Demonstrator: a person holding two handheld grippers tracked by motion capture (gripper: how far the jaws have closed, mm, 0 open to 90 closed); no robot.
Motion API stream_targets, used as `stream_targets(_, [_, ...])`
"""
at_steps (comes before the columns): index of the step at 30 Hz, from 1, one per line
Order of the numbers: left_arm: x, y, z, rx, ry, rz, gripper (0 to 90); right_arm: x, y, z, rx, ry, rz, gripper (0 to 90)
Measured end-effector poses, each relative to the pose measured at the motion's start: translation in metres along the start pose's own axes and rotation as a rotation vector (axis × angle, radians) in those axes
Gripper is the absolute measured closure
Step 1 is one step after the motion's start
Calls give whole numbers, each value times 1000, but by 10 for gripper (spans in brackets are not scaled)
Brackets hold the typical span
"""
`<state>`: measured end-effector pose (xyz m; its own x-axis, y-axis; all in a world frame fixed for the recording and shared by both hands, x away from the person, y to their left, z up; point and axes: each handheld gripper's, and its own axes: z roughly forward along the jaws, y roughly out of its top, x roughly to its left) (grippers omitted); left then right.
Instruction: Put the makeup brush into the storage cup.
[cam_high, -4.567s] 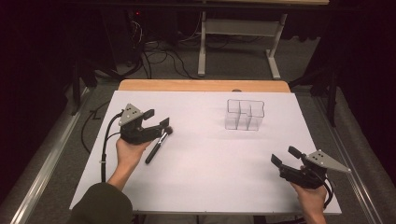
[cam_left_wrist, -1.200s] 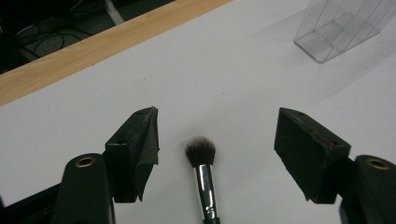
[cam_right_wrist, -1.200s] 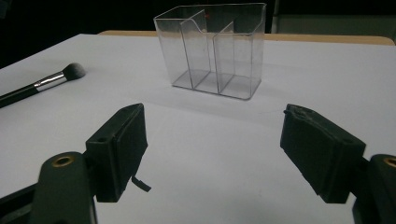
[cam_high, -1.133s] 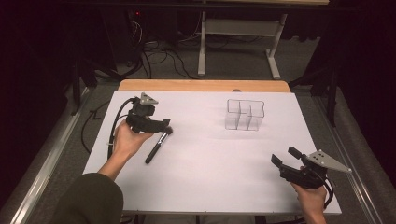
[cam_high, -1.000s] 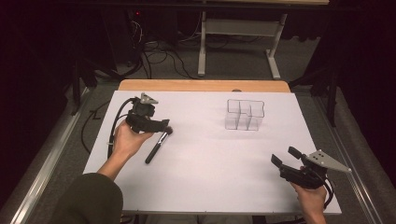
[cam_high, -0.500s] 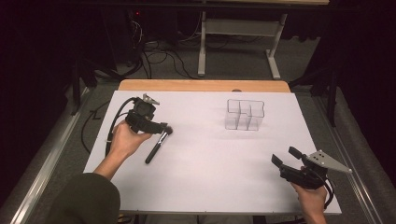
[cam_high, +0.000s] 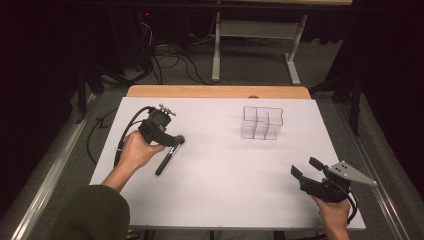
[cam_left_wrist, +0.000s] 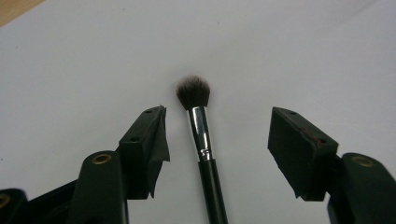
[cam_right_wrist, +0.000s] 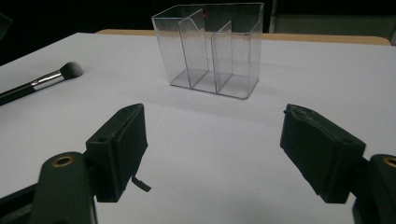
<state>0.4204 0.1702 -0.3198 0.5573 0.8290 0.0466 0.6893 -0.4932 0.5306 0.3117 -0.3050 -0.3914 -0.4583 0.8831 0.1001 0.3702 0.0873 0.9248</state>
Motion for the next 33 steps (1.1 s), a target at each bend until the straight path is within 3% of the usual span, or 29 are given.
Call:
stream_targets(8, [3, 0, 5, 57, -5, -19, 376, 0, 0, 0, -1, 2, 2, 245])
stream_targets(16, [3, 0, 15, 144, -13, -28, 382, -1, 0, 0, 1, 3, 1, 244])
stream_targets(26, [8, -7, 28, 213, -37, -67, 418, 0, 0, 0, 0, 4, 1, 245])
stream_targets(33, [9, -12, 39, 256, -59, -71, 432, -1, 0, 0, 0, 5, 1, 245])
